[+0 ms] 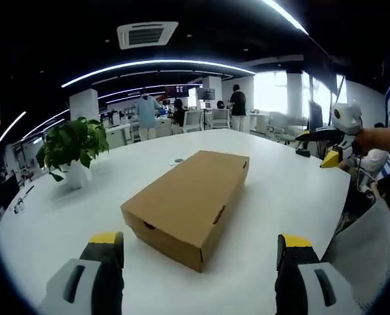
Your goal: Operate the shoe box by opening the lid, removing the specified soft item, and placing it in the target area until the item is outside and the box remains undamaged.
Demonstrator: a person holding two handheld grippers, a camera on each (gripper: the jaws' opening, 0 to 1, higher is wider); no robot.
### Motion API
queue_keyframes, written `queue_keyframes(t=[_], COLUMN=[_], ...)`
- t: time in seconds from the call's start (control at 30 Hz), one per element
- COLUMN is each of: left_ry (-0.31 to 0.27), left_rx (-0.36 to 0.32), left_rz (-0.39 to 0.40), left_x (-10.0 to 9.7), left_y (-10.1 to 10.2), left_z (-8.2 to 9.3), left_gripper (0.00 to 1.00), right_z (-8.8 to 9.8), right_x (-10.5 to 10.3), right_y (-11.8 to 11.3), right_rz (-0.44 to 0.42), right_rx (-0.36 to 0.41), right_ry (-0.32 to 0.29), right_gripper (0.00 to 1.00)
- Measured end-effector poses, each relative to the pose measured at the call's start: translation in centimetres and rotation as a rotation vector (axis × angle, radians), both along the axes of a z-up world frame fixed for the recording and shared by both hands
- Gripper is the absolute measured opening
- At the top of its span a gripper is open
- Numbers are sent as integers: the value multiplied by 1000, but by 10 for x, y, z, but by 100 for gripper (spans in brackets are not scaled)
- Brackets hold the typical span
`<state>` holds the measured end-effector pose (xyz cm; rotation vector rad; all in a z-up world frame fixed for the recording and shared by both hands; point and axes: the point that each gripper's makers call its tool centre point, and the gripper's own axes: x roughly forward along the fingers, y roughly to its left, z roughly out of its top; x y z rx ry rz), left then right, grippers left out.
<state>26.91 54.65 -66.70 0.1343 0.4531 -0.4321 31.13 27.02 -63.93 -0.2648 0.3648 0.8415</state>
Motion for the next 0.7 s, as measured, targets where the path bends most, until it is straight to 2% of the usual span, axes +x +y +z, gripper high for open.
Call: queue_keyframes(t=[0.17,0.7], left_ry=[0,17], left_rx=[18,-17], left_rz=[-10,45], left_x=[3,18], left_y=[-6,-18], left_z=[-3,-10], left_gripper=[99,96], right_z=[-5,-24], right_x=[10,43], right_y=[-1,0], right_rz=[30,111], right_rx=[-20,-36], right_ry=[12,58], right_gripper=[88,84])
